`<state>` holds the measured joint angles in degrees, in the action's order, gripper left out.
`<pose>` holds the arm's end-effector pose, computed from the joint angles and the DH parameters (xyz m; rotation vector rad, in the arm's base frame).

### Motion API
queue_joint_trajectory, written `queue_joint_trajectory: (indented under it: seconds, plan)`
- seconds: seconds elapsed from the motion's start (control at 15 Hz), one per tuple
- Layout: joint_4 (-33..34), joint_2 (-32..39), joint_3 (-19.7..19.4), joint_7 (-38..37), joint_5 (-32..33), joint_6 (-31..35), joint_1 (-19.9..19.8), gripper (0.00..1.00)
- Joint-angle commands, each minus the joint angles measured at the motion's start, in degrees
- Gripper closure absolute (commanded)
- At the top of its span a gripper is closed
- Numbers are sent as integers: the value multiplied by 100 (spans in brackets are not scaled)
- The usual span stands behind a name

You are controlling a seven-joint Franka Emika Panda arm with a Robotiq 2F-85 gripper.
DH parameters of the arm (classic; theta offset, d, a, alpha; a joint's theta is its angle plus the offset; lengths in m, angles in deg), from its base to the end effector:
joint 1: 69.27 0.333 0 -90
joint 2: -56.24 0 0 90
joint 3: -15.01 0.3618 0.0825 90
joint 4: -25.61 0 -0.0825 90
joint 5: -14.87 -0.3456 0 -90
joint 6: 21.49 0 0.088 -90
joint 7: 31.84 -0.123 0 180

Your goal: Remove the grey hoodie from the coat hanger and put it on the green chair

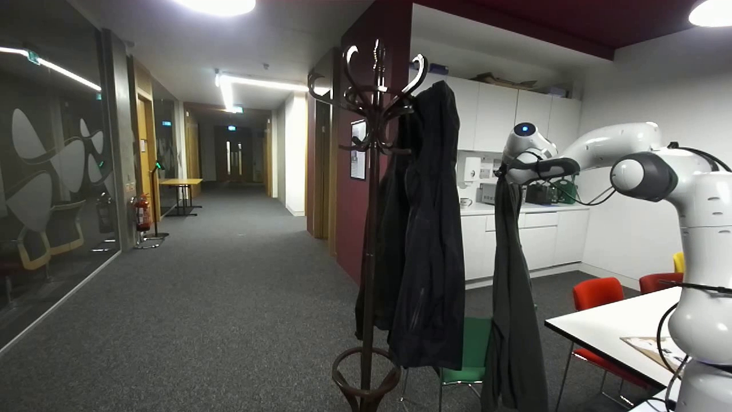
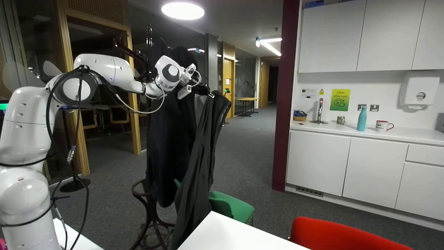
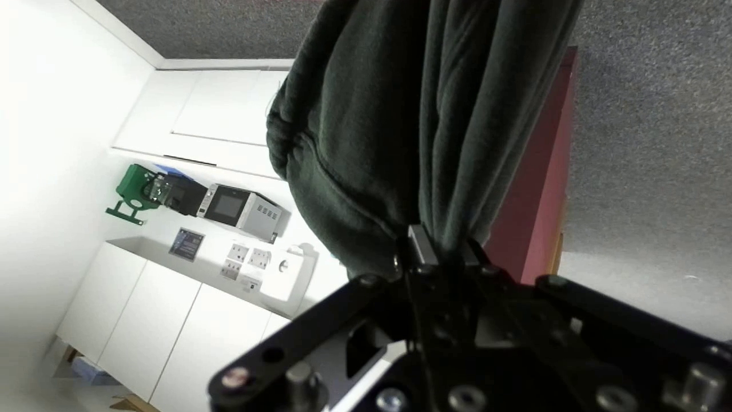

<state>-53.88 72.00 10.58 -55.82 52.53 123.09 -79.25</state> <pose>0.6608 -0.1596 0.6963 2.3465 -0.3387 1.1320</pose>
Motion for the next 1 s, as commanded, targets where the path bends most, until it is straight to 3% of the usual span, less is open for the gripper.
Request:
queue_joint_trajectory:
  seconds: [0.0,0.93]
  plan:
    - [1068,573,75,229,-333,-87,-49,98]
    - [3276,1849,238,236,-772,-955,-2,98]
